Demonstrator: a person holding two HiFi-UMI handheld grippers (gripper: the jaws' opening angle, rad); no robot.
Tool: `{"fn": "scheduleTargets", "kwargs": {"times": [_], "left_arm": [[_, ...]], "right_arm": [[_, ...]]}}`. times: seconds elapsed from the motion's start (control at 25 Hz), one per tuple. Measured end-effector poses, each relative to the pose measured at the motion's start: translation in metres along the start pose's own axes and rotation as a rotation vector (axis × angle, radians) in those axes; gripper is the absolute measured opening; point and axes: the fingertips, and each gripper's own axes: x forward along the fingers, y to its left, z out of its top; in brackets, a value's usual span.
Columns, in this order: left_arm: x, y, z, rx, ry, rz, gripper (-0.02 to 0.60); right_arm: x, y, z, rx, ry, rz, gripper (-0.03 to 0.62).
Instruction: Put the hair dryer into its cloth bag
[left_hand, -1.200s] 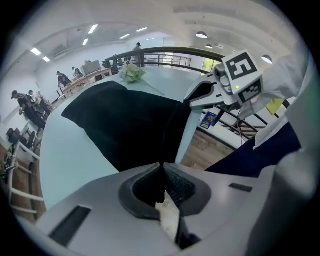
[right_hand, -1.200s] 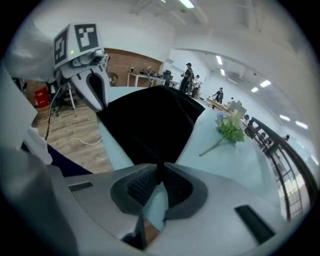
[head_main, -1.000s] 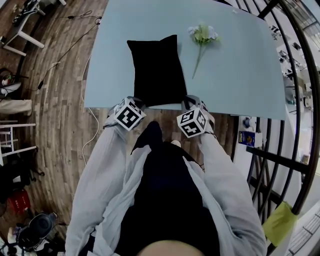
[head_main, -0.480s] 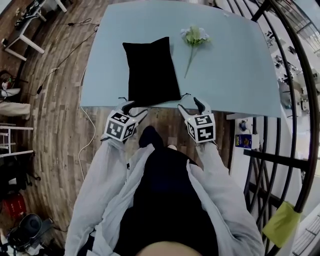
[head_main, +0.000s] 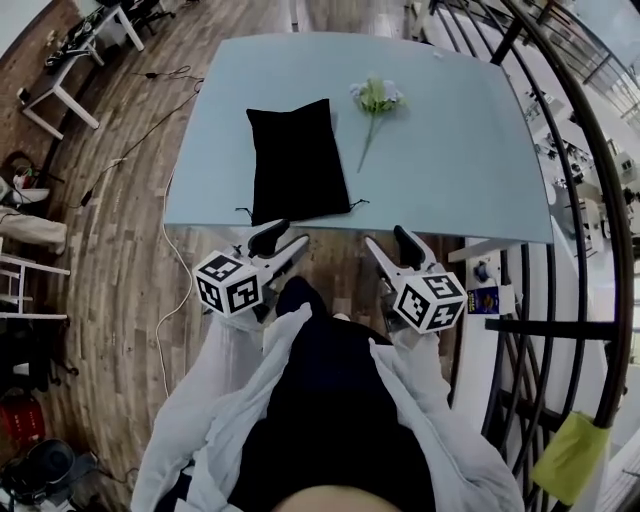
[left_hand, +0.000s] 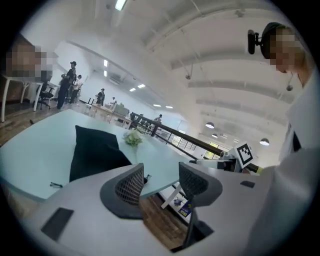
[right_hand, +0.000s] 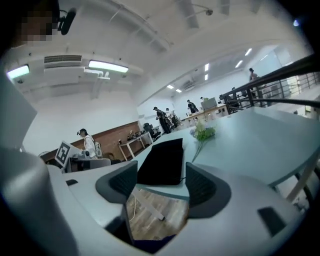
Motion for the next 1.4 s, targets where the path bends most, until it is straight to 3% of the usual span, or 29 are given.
{"fn": "scheduleTargets", "kwargs": {"times": [0.16,0.28,0.4,0.52,0.64,0.88,1.4], "left_arm": [[0.005,-0.037,0.044,0.062,-0.102,-0.029,0.174],[0.009,-0.056,0.075,0.098,-0.185,-0.024,0.060],[0.015,-0.071,0.087,0.151,-0.219,-0.027,0.025],[0.023,-0.080,0.081,0.201,-0.202,-0.036,0.017],[0.028,-0.087,0.069,0.218,-0.188,-0.064,0.015],[0.037,-0.088,0.051,0.265,-0.132,-0.039,0.015],[0.026,-0.071,0.033,0.272,-0.087,0.028,0.015]], "right_arm": [[-0.032,0.005,0.039,0.051,-0.145,-0.005,0.267],[-0.049,0.006,0.059,-0.016,-0.203,-0.030,0.209],[-0.062,0.000,0.066,-0.079,-0.222,-0.072,0.102],[-0.072,-0.004,0.070,-0.129,-0.234,-0.083,0.009],[-0.076,-0.005,0.069,-0.170,-0.237,-0.085,0.009],[-0.075,-0.004,0.061,-0.266,-0.181,-0.151,0.008],[-0.065,0.000,0.048,-0.269,-0.143,-0.188,0.008]]}}
